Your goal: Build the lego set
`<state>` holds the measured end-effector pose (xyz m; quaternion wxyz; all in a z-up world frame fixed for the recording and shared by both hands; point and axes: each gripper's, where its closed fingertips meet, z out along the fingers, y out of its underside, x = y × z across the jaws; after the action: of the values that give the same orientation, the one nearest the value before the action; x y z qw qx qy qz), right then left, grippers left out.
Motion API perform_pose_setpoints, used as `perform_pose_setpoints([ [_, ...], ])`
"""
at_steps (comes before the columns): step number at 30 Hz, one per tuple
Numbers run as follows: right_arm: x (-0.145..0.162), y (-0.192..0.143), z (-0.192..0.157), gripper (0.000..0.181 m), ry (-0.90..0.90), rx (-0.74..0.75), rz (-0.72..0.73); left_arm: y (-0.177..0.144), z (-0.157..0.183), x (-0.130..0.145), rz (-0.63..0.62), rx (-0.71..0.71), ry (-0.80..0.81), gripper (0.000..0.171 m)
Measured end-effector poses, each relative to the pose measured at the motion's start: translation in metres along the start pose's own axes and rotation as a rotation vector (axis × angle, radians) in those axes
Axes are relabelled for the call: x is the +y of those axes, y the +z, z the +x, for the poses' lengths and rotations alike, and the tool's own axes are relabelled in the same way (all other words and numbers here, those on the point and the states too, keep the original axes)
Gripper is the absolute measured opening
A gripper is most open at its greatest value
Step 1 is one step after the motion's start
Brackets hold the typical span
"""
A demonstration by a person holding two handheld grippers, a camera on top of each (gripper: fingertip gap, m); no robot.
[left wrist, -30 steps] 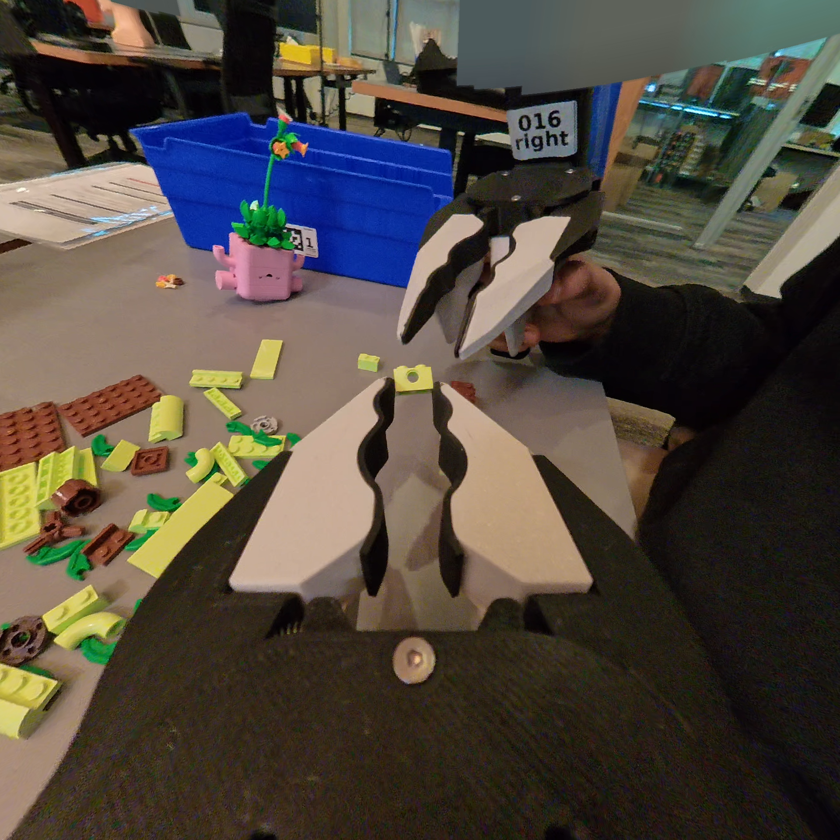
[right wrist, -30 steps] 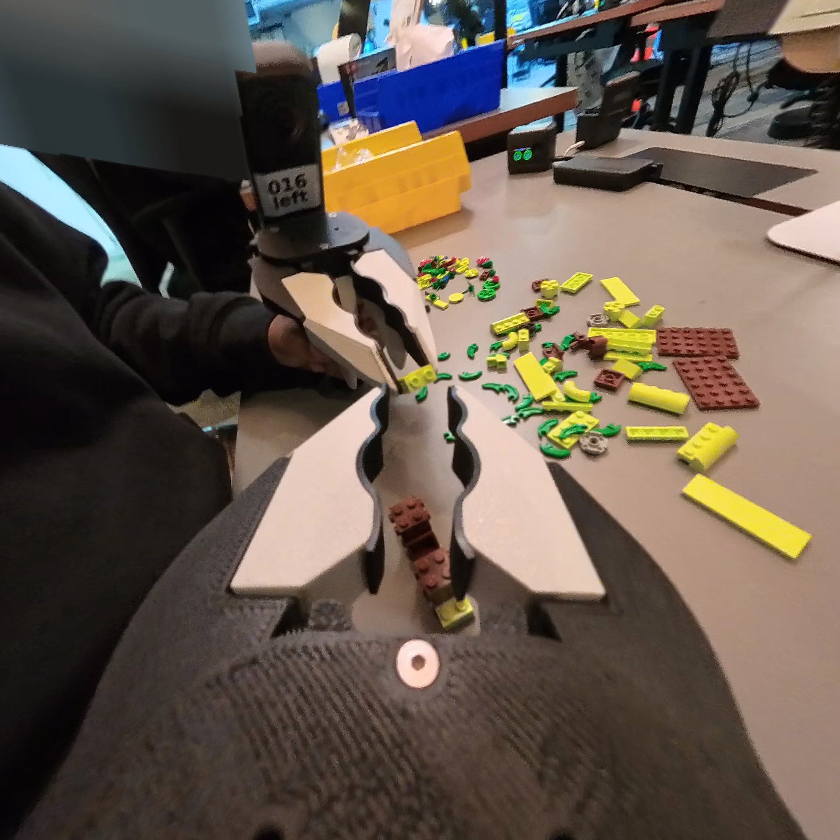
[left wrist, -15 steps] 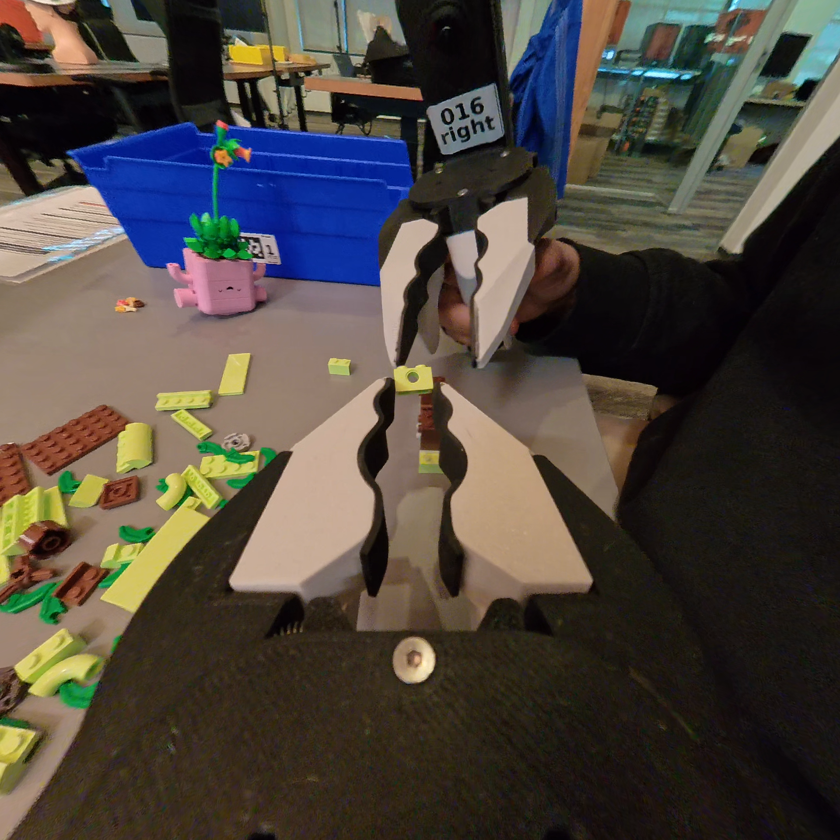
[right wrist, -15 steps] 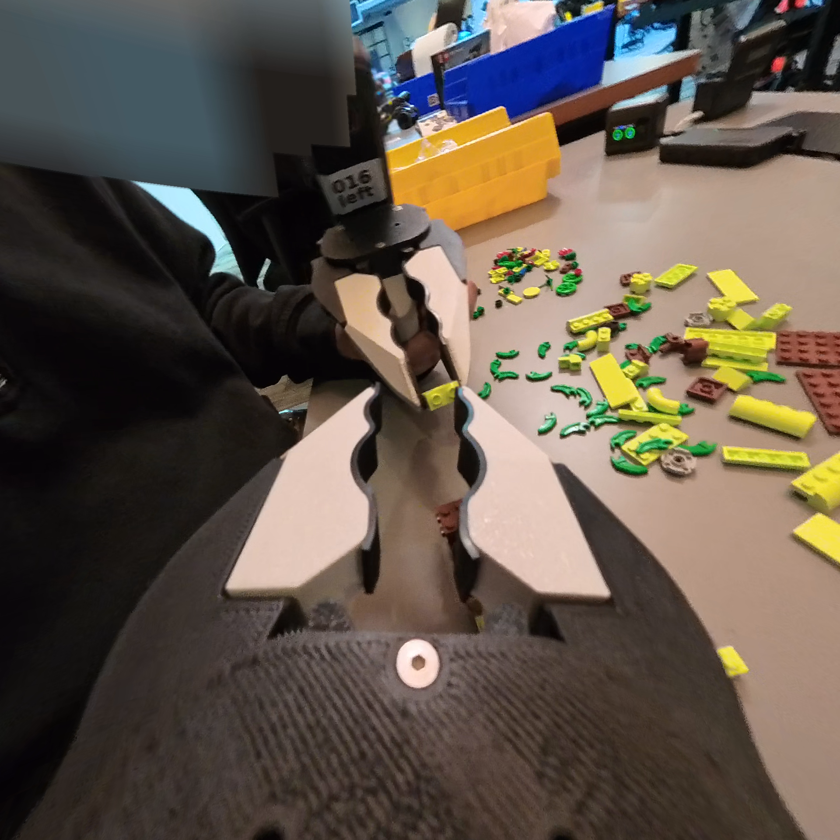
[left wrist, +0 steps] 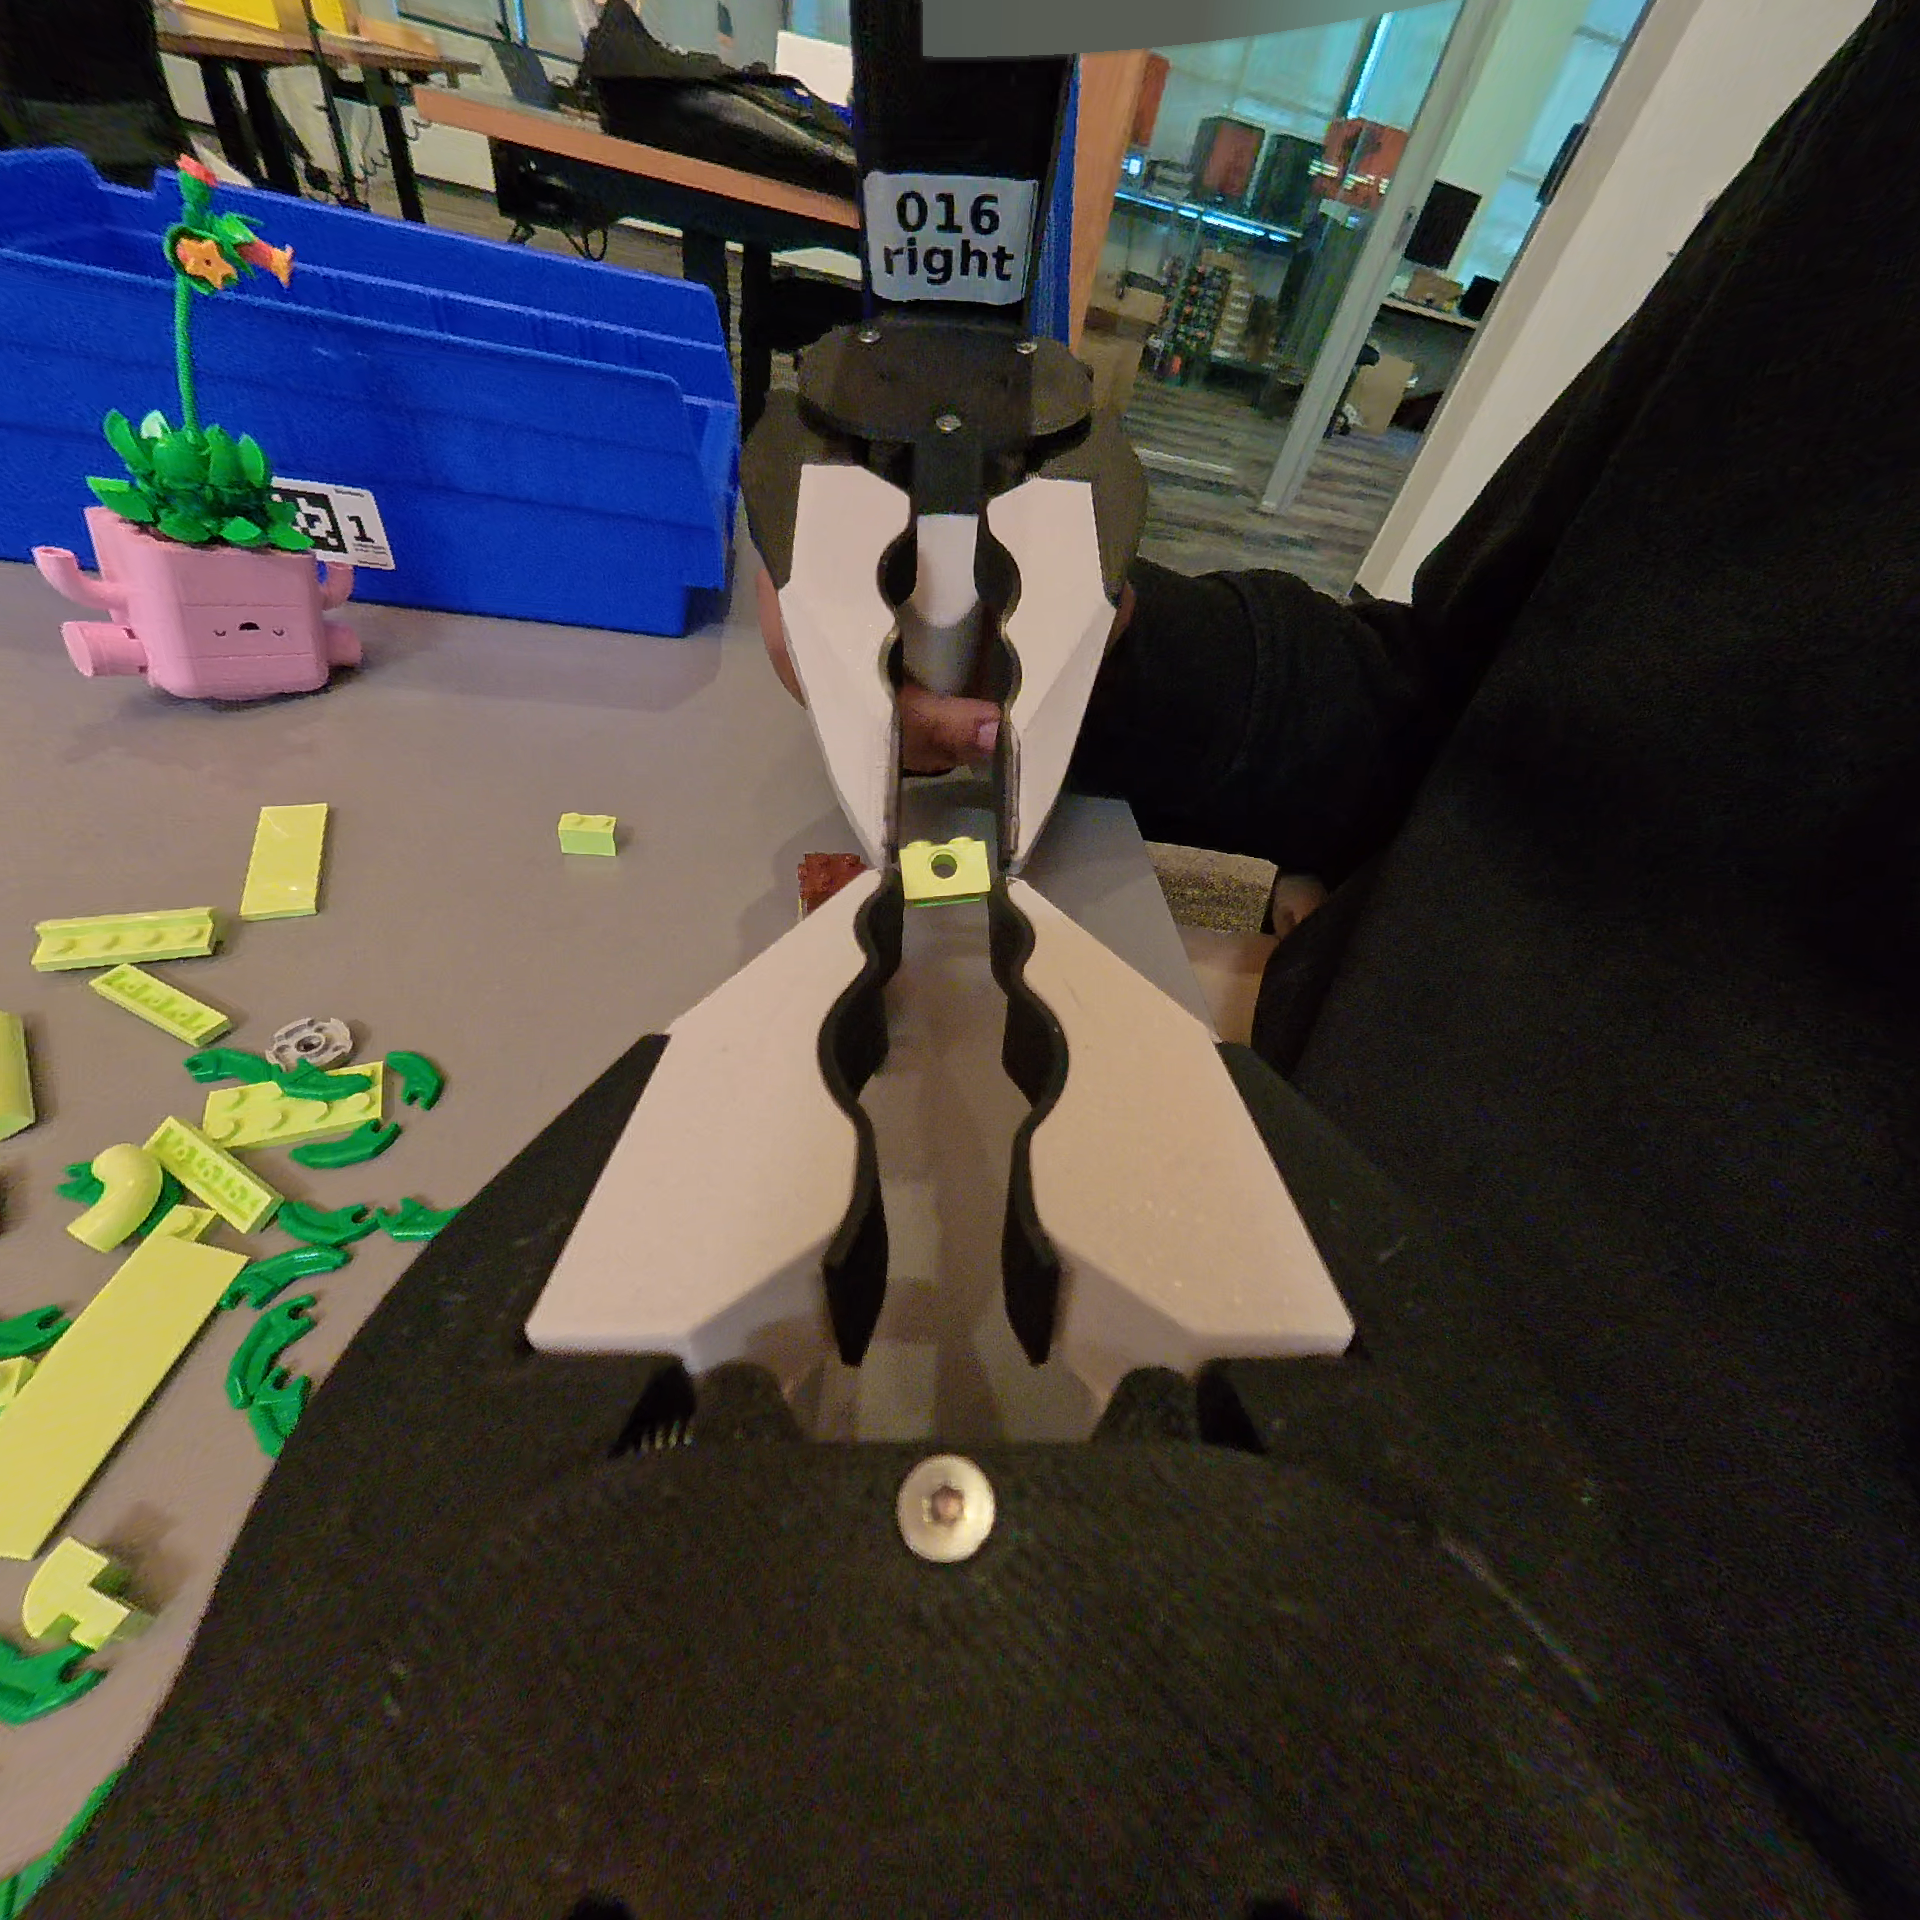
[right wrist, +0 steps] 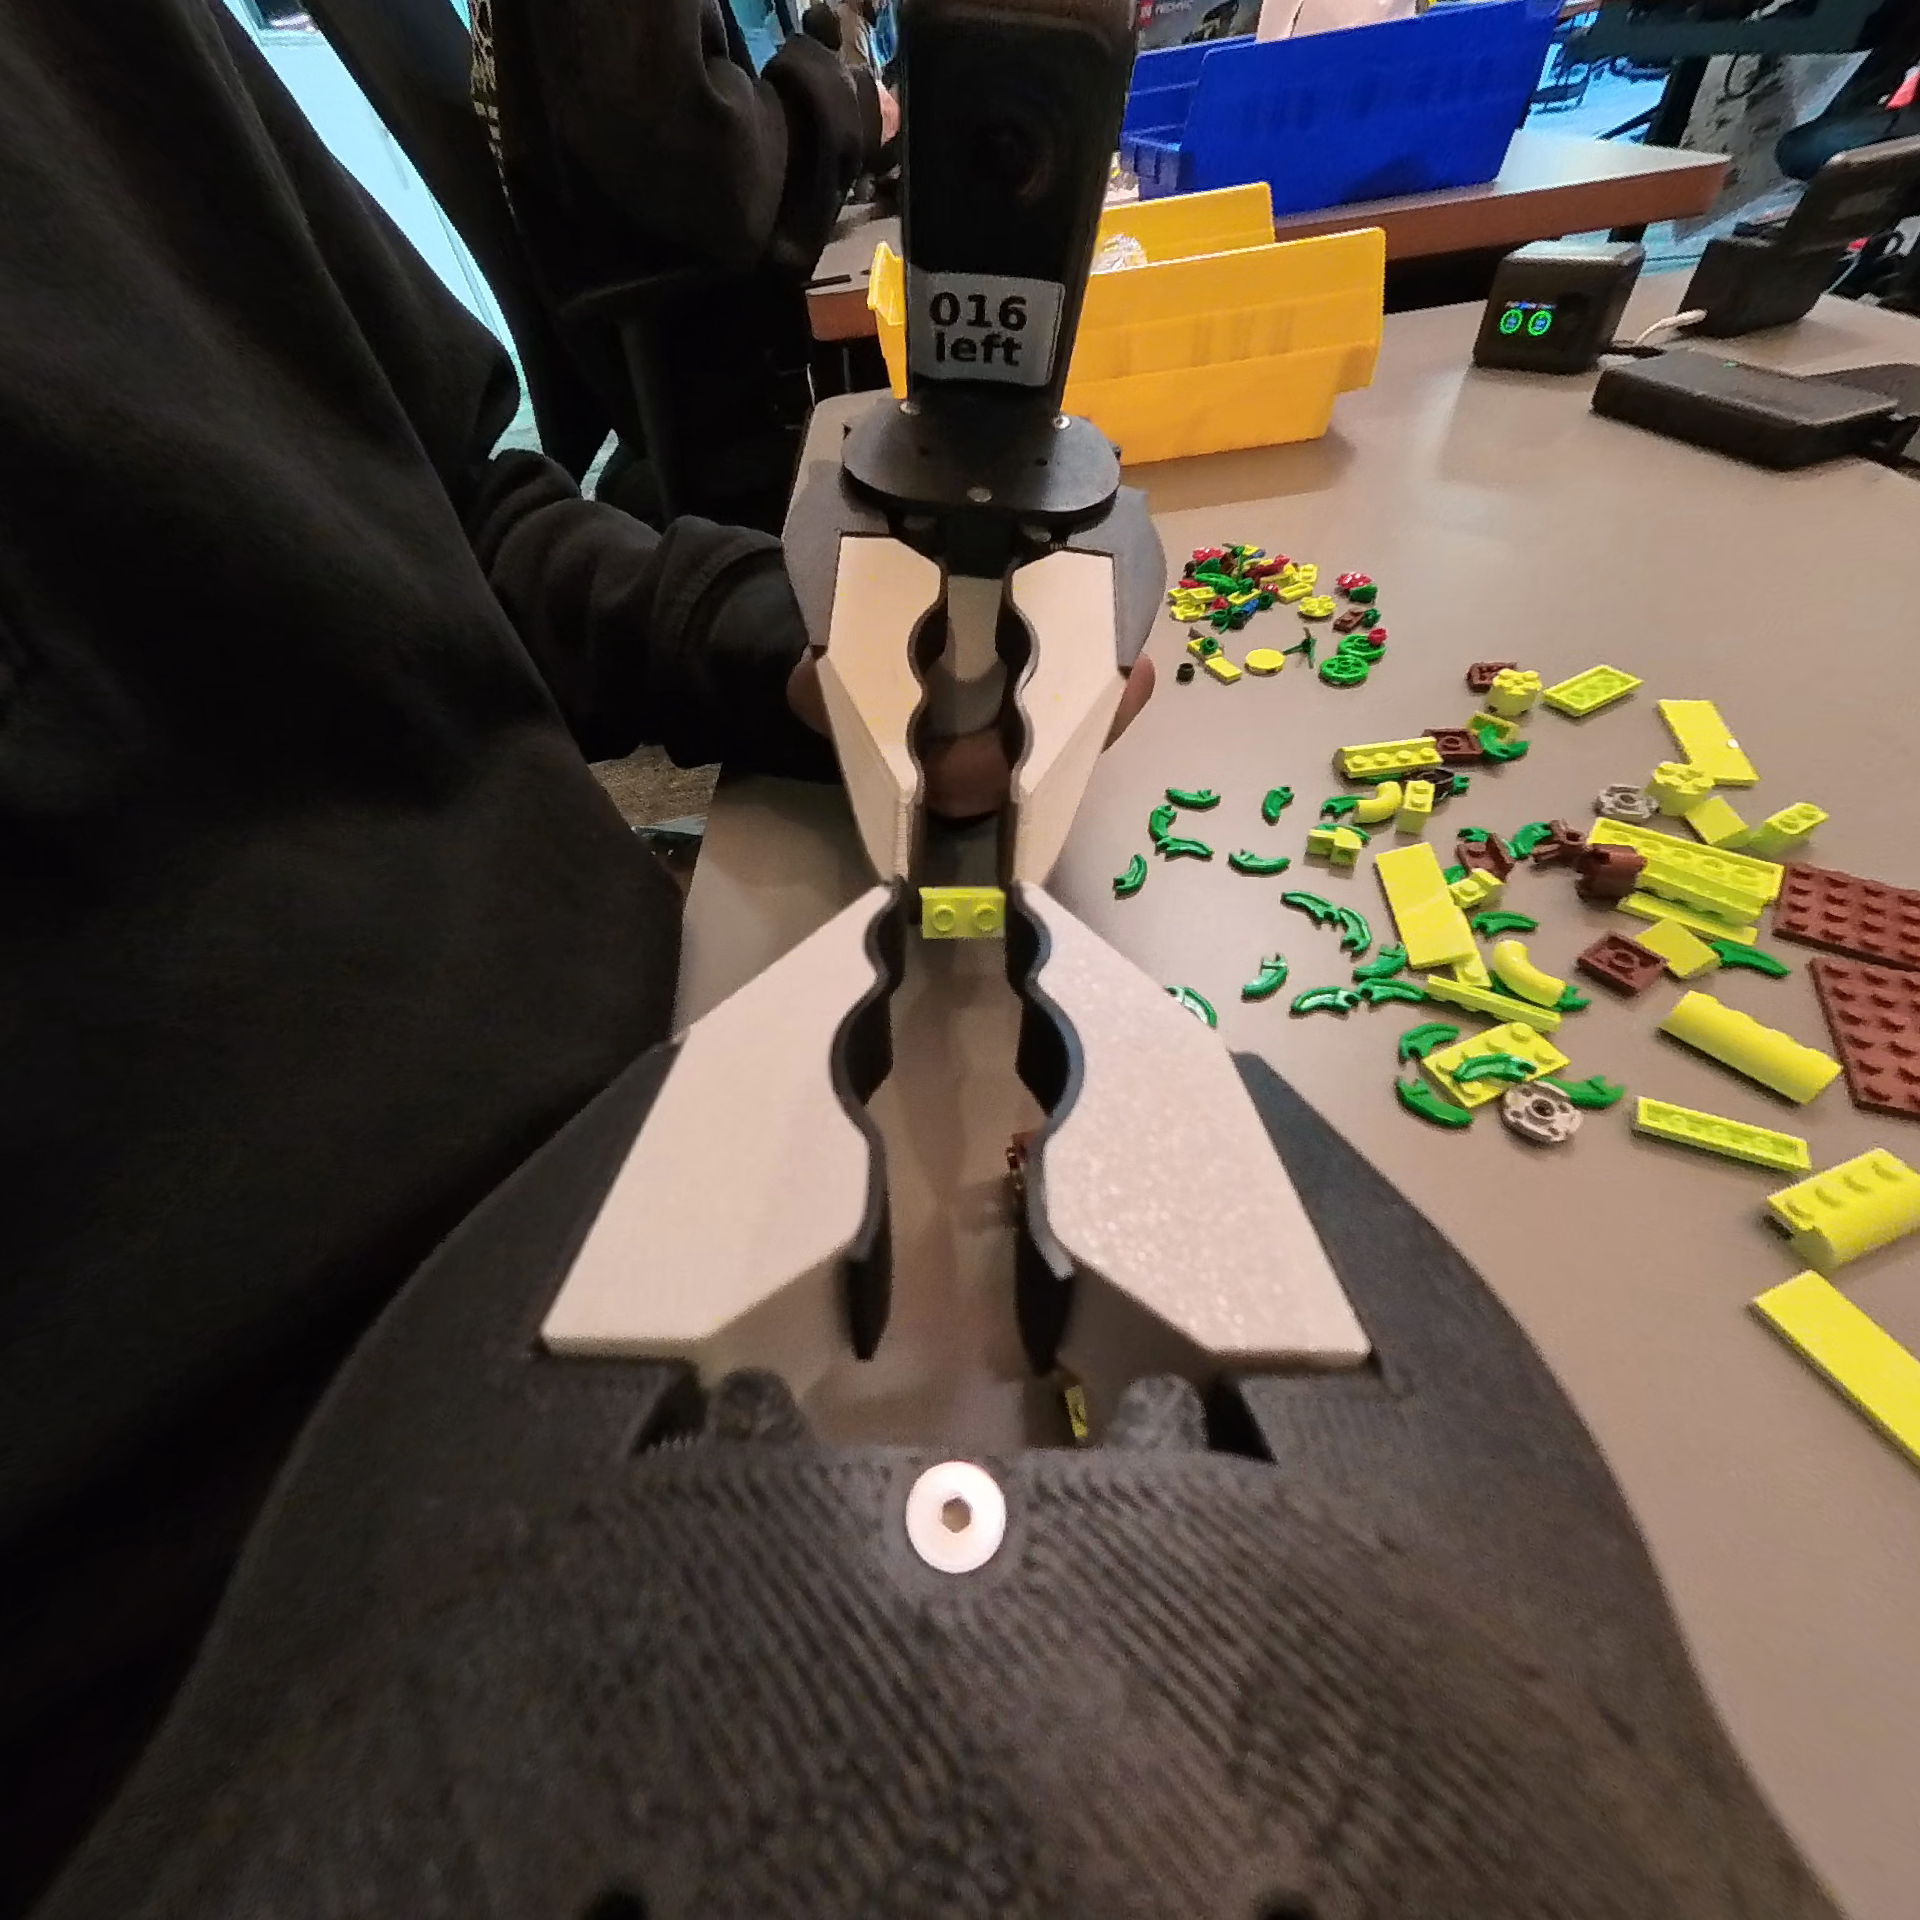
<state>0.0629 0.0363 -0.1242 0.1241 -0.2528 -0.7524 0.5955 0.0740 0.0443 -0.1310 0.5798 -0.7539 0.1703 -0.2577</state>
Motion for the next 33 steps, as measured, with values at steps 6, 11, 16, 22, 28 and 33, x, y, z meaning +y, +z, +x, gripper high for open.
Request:
perform_pose_setpoints([
  [6,0.001,-0.001,0.002,0.013,-0.001,0.018,-0.007,-0.001,-0.001,-0.001,0.006,-0.009,-0.004,0.013],
  [11,0.0,-0.004,0.005,0.013,-0.01,0.047,-0.038,0.0,-0.009,-0.003,0.028,-0.061,-0.025,0.026],
  [16,0.032,-0.044,0.045,0.013,-0.022,0.289,-0.342,-0.005,-0.018,-0.008,0.065,-0.11,-0.047,0.036],
  [22,0.098,-0.096,0.061,0.013,-0.034,0.368,-0.858,-0.004,-0.017,-0.007,0.055,-0.116,-0.035,0.035],
  [28,0.108,-0.094,0.058,0.013,-0.068,0.304,-0.965,-0.005,-0.017,-0.008,0.069,-0.116,-0.034,0.032],
  [33,0.109,-0.097,0.058,0.023,-0.064,0.286,-1.016,-0.006,-0.017,-0.009,0.076,-0.114,-0.035,0.031],
])
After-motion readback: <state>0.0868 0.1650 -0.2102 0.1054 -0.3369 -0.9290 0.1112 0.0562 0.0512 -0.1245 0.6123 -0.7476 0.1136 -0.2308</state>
